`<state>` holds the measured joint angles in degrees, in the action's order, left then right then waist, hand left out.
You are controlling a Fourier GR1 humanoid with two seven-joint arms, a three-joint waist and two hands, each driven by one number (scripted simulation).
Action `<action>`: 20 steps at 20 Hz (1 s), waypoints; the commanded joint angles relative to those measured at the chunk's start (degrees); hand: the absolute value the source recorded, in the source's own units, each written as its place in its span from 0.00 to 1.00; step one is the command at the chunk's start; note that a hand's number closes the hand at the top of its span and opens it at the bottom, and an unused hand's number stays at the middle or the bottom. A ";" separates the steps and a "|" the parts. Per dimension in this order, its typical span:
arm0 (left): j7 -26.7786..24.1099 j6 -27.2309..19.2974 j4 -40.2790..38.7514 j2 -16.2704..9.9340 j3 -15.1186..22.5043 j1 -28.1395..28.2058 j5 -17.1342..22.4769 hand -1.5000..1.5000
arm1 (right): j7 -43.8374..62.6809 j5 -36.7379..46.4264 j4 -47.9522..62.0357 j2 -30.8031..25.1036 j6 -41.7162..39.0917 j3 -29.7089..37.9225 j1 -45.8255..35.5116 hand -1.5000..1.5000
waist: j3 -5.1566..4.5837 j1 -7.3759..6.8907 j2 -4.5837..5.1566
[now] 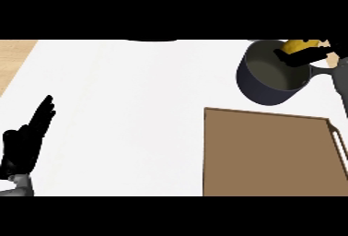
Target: Pick the lemon from the tray and place it in the pot
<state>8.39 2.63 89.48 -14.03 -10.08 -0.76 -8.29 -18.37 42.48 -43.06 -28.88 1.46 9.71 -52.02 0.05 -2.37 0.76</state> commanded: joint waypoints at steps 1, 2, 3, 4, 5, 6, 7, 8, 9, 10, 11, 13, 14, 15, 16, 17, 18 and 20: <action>-2.02 0.89 -2.81 -0.58 -0.16 -1.96 0.04 0.50 | -4.05 4.59 12.37 0.13 6.17 -1.05 -4.93 1.00 | 0.01 -0.71 0.48; 0.00 0.30 -1.07 0.09 0.77 -2.42 -0.50 0.50 | -5.05 5.38 14.60 -1.02 6.77 -1.01 -6.14 1.00 | 0.05 -1.15 0.62; -2.21 -0.87 -0.84 2.02 2.05 0.16 -1.58 0.50 | -6.56 6.29 15.96 -1.45 8.62 -1.25 -5.16 1.00 | 0.05 -1.30 0.64; -0.63 -0.59 -0.25 1.22 1.64 -1.09 -1.40 0.50 | -6.88 5.10 18.98 1.14 8.61 -0.48 -6.52 1.00 | 0.07 -1.40 0.63; -1.65 0.24 -2.27 1.10 1.07 -1.74 -0.34 0.50 | -7.00 2.35 20.47 1.27 7.06 2.00 -7.49 1.00 | 0.07 -1.50 0.82; -0.09 -1.08 -0.99 1.91 2.21 -1.41 -1.95 0.50 | -5.91 3.46 22.32 2.25 6.87 1.13 -8.53 1.00 | 0.08 -1.51 0.69; 0.89 -1.60 -1.29 2.26 2.86 -3.43 -2.60 0.50 | -7.48 2.46 23.73 1.63 7.10 2.37 -7.51 0.00 | 0.10 -1.04 0.72; -0.87 -0.56 -0.24 1.36 1.87 -1.14 -1.60 0.50 | -7.52 1.79 25.15 2.12 7.30 3.20 -7.21 0.00 | 0.11 -1.66 0.77; -1.80 -0.30 -1.03 1.45 1.58 -1.48 -1.03 0.50 | -5.13 1.47 26.38 2.09 5.12 3.64 -10.43 0.00 | 0.09 -2.25 0.96; -2.33 0.43 -1.54 0.59 1.26 -1.33 -0.94 0.50 | -6.97 0.47 27.58 -0.09 2.67 4.66 -10.45 0.00 | 0.10 -2.01 0.98; 0.04 0.78 0.12 0.63 1.41 -1.61 -0.45 0.50 | -6.62 0.21 28.13 2.40 4.24 4.90 -11.09 0.00 | 0.13 -2.29 0.92; 1.22 0.55 0.42 0.36 1.49 -2.60 -0.90 0.50 | -8.77 -0.72 29.55 1.66 2.94 5.93 -11.74 0.00 | 0.16 -2.55 1.12; 1.88 2.22 2.16 -0.91 0.44 -0.83 0.59 0.50 | -11.04 -0.69 29.58 3.26 5.18 5.87 -10.15 0.00 | 0.15 -2.30 0.80; -2.85 0.41 -0.42 1.35 1.44 0.77 -0.75 0.50 | -10.12 -1.19 30.46 2.23 4.21 6.66 -11.64 0.00 | 0.10 -2.47 1.06; -0.65 -0.11 -1.91 0.97 1.42 -2.60 -1.43 0.50 | -12.60 -1.03 30.92 1.77 3.64 6.47 -11.09 0.00 | 0.12 -1.73 1.09; -2.60 -0.58 -3.38 0.80 0.48 -2.61 -1.37 0.50 | -11.82 -1.33 31.56 2.22 3.87 6.91 -11.63 0.00 | 0.09 -1.74 1.10; -2.01 -0.54 -2.00 1.22 1.85 -1.37 -2.32 0.50 | -12.62 -2.06 31.06 3.42 6.39 7.77 -11.75 0.00 | 0.13 -2.14 1.12; -3.85 -0.29 -0.91 1.71 1.95 1.58 -1.94 0.50 | -17.80 -7.39 29.90 2.81 4.03 12.49 -10.94 0.00 | 0.19 -1.98 0.88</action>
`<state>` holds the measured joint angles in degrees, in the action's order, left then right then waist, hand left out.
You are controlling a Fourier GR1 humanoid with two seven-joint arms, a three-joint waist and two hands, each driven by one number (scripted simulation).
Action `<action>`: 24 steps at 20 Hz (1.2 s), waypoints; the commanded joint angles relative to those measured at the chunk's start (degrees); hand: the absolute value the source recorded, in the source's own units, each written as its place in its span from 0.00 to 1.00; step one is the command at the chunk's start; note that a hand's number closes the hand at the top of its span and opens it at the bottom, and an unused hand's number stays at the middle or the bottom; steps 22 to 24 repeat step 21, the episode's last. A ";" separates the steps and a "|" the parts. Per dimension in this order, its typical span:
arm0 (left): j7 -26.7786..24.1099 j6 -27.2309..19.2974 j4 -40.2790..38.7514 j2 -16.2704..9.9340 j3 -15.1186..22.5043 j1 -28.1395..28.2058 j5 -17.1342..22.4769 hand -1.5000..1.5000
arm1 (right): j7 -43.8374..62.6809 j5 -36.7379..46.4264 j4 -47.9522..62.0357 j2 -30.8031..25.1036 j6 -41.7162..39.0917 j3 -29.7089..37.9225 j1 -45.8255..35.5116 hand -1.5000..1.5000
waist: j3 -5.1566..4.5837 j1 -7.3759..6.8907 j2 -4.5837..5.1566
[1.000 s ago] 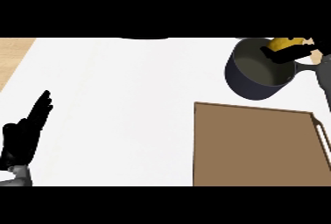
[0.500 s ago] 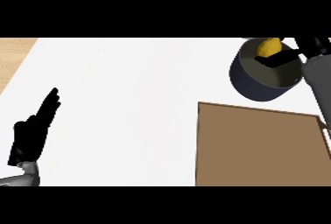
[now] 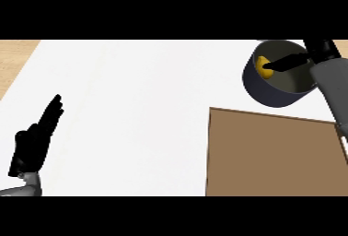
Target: Pick the lemon from the tray and place it in the pot
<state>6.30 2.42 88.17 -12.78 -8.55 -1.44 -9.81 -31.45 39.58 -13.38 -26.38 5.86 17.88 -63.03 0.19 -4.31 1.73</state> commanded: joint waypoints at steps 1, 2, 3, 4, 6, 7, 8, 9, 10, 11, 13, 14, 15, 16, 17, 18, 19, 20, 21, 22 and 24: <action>0.21 0.42 -1.17 -0.31 -0.55 -1.58 0.62 0.50 | -6.03 -7.60 -0.72 1.37 -1.77 6.95 -1.12 0.00 | 0.05 1.08 -0.22; 1.06 -0.94 -0.20 0.44 -0.14 -0.15 -0.50 0.50 | -7.16 -9.60 -0.99 0.10 -2.40 8.99 -1.43 0.00 | 0.10 0.76 -0.22; 0.52 -0.95 -1.47 0.45 -0.17 -1.46 -0.50 0.50 | -7.06 -12.17 -0.84 -0.08 -4.00 11.38 -2.41 0.00 | 0.09 1.15 -0.12; -0.63 -0.84 -0.55 1.28 0.62 0.90 -0.62 0.50 | -6.82 -13.36 0.01 -0.60 -5.63 12.48 -2.00 0.00 | 0.03 1.05 -0.41; -2.48 -0.40 -1.73 -0.03 -1.05 1.29 -0.01 0.50 | -4.42 -15.02 1.10 -2.51 -8.87 14.00 -3.73 0.00 | -0.07 1.24 -0.55; 0.92 -0.36 -1.26 -0.23 -1.87 -0.78 0.98 0.50 | -5.53 -15.54 1.49 -1.40 -8.90 14.31 -2.66 0.00 | -0.05 1.51 -0.60; -1.27 -0.48 -1.62 -0.27 -1.07 -0.02 -0.20 0.50 | -5.91 -15.99 2.32 -5.51 -12.77 14.96 -2.26 0.00 | -0.02 1.10 -0.24; -3.34 -0.06 -1.93 -0.33 -1.30 2.20 -0.02 0.50 | -7.04 -15.77 2.75 -8.03 -17.04 14.47 0.18 0.00 | -0.06 1.78 -0.58; 0.95 1.04 -0.78 -1.63 -2.46 -1.04 1.60 0.50 | -4.23 -15.71 3.41 -5.68 -16.10 14.19 -2.24 0.00 | -0.05 1.46 -0.60; -0.46 -1.32 0.90 1.14 0.19 1.61 -1.01 0.50 | -3.66 -15.59 3.42 -7.56 -18.52 13.94 -2.49 0.00 | -0.05 1.45 -0.69; 3.86 -0.02 2.55 -0.80 -1.42 -1.10 0.63 0.50 | -6.08 -17.05 3.55 -9.08 -22.45 14.95 0.67 0.00 | -0.03 2.21 -0.91; 0.94 0.29 -1.05 -1.09 -1.80 -1.59 0.51 0.50 | -4.53 -17.38 4.16 -9.52 -24.30 15.17 -0.89 0.00 | -0.06 1.87 -0.61; -0.58 -0.55 0.14 -0.20 -1.13 1.19 -0.45 0.50 | -5.49 -17.78 4.23 -11.24 -26.06 15.54 0.70 0.00 | -0.04 1.73 -0.65; 0.68 0.29 -1.36 -0.86 -1.65 -1.69 0.46 0.50 | -7.09 -18.03 4.07 -12.11 -27.43 15.73 1.71 0.00 | -0.02 1.86 -0.48; 1.20 -1.49 -2.52 -0.52 -2.37 -3.00 -0.25 0.50 | -7.67 -18.56 4.19 -11.91 -28.00 16.04 3.36 0.00 | -0.04 2.38 -0.65; -1.77 -0.17 -1.99 -1.01 -2.70 0.24 0.50 0.50 | -10.19 -19.02 4.03 -13.66 -29.47 16.57 5.66 0.00 | -0.02 2.00 -0.59; 1.12 1.16 1.29 -0.56 -2.15 1.86 1.83 0.50 | -9.51 -19.43 4.03 -15.28 -30.38 16.97 5.72 0.00 | 0.01 1.69 -0.72; 0.33 0.88 -0.19 -0.30 -1.52 1.68 0.92 0.50 | -9.00 -20.11 4.43 -18.10 -34.27 17.56 5.91 0.00 | 0.01 2.03 -0.67; 1.09 -1.08 -1.35 0.94 -0.34 -1.43 -0.76 0.50 | -11.68 -19.70 4.25 -16.82 -32.91 17.21 8.14 0.00 | 0.05 2.03 -0.37; 1.09 -1.08 -1.35 0.94 -0.34 -1.43 -0.76 0.50 | -11.68 -19.70 4.25 -16.82 -32.91 17.21 8.14 0.00 | 0.05 2.03 -0.37; 1.09 -1.08 -1.35 0.94 -0.34 -1.43 -0.76 0.50 | -11.68 -19.70 4.25 -16.82 -32.91 17.21 8.14 0.00 | 0.05 2.03 -0.37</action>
